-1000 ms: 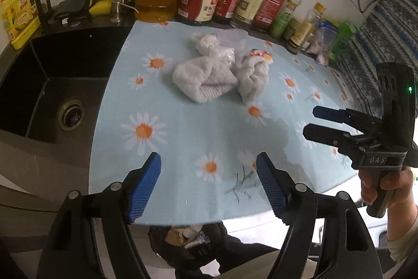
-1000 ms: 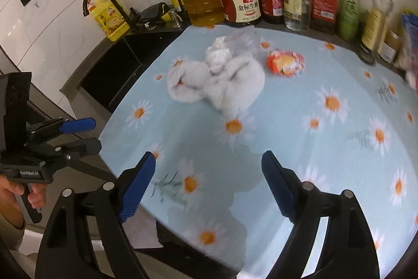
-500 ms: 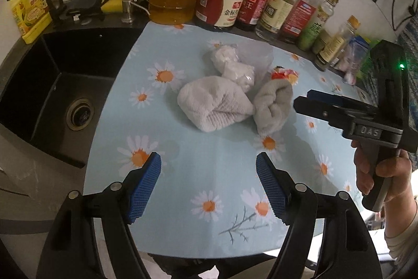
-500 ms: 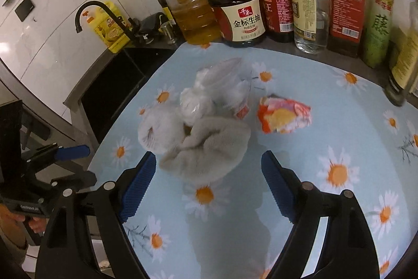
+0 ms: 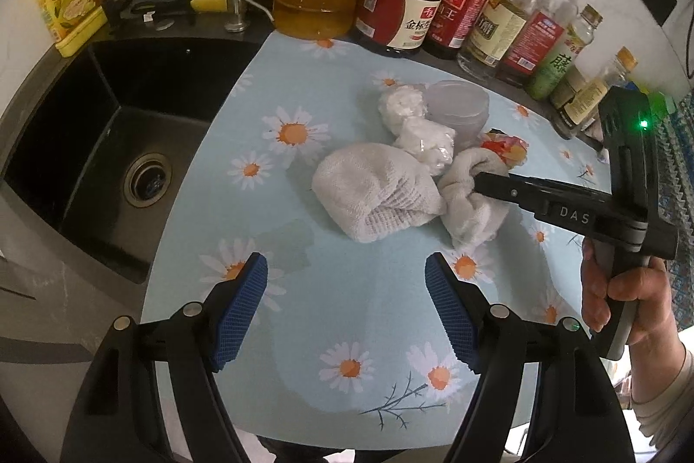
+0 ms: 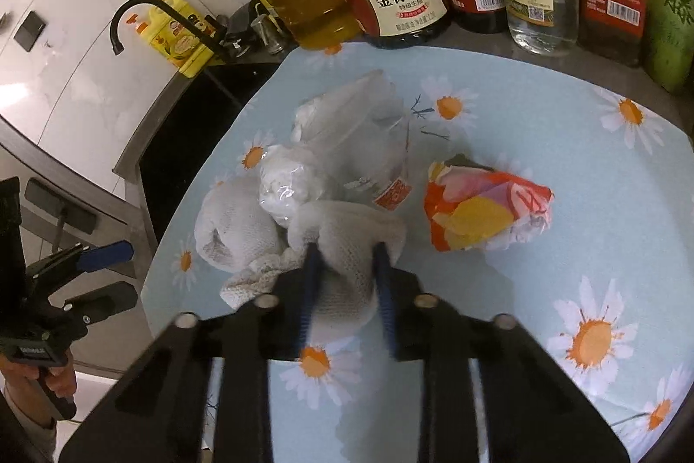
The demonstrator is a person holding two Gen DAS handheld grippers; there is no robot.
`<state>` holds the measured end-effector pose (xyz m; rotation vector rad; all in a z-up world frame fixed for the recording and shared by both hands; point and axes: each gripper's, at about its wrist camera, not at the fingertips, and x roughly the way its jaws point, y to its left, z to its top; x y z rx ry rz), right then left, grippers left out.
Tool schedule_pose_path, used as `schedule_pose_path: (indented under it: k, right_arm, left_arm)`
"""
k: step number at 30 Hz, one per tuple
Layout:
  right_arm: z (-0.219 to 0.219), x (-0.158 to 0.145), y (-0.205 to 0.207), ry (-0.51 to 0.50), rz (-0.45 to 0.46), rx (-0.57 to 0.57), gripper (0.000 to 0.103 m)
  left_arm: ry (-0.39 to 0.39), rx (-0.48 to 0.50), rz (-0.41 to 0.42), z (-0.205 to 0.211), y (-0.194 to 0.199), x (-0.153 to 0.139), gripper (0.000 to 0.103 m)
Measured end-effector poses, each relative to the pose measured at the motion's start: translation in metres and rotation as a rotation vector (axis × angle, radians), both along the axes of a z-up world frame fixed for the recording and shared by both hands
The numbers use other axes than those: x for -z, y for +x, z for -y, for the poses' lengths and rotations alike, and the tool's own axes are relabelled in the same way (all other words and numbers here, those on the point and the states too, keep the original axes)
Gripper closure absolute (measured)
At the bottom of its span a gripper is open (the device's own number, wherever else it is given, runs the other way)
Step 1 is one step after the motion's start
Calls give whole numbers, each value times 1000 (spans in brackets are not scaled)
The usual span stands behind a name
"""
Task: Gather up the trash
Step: 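Close the right tool on a white knit cloth, then close the left tool on the other white knit cloth while the right holds its cloth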
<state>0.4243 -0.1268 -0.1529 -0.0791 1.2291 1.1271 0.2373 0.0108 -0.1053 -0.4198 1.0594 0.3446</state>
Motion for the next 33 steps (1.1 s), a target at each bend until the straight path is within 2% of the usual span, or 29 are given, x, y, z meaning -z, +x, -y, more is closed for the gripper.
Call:
schedule_pose_path:
  k: [10, 13, 18, 20, 28, 33]
  right_arm:
    - [24, -14, 3, 80, -16, -15, 90]
    - [37, -24, 3, 113, -16, -8, 90]
    - [60, -40, 1, 153, -6, 4, 90]
    - [69, -42, 0, 161, -3, 6, 90]
    - [93, -37, -1, 161, -16, 23, 90]
    - [101, -29, -1, 155, -39, 23, 90]
  left_arm:
    - [-5, -4, -25, 4, 19, 5, 30]
    - [-7, 2, -31, 6, 26, 8, 23]
    - [-10, 7, -39, 5, 43, 12, 22]
    - [-9, 8, -49, 4, 51, 15, 18]
    - [16, -4, -117, -1, 82, 32, 17]
    - [6, -20, -143, -6, 92, 42, 18]
